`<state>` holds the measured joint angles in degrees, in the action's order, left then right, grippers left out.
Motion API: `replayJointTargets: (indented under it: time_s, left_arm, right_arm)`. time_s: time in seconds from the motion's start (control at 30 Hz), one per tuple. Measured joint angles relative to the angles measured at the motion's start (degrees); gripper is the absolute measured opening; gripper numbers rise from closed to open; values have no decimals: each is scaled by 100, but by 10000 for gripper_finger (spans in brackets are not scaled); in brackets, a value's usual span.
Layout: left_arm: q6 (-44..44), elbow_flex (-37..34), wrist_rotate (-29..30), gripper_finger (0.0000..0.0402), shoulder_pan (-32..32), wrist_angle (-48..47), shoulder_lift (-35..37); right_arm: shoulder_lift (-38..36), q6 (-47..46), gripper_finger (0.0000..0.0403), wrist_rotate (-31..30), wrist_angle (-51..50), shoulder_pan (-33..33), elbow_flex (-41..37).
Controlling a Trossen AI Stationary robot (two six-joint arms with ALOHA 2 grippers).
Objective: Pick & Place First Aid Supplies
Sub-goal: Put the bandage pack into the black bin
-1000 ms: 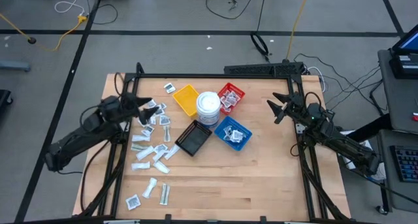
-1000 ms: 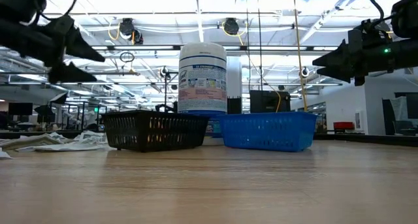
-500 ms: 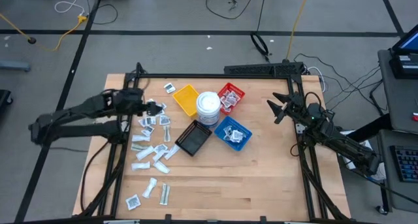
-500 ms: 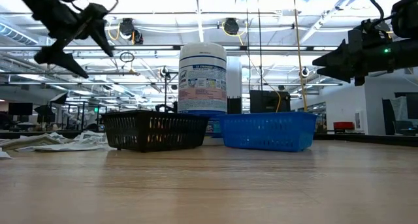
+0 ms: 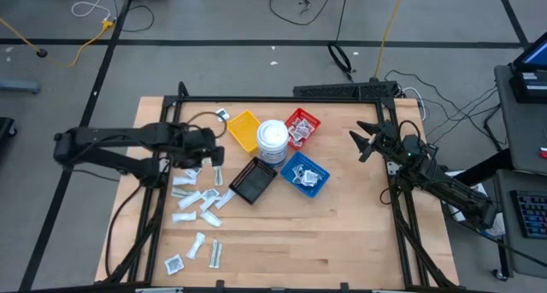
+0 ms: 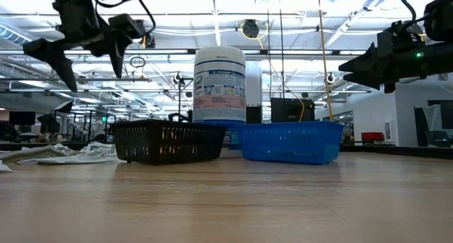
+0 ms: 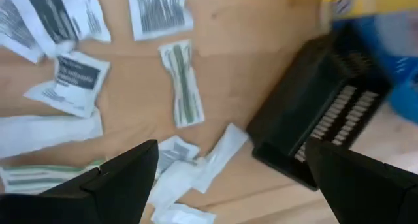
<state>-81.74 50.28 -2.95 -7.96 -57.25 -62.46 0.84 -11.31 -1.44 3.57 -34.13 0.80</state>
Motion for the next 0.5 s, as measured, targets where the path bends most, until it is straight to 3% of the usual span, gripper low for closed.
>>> replayJointTargets:
  time_s: [0.2,0.5]
  left_arm:
    - [-267,2,-194,392,71,-333,-869]
    - [-540,-263,332,392,-154,-502,-1446]
  right_arm:
    - [-1,-1,254,0,0,0,0]
    - [0,2,254,-2,0,0,0]
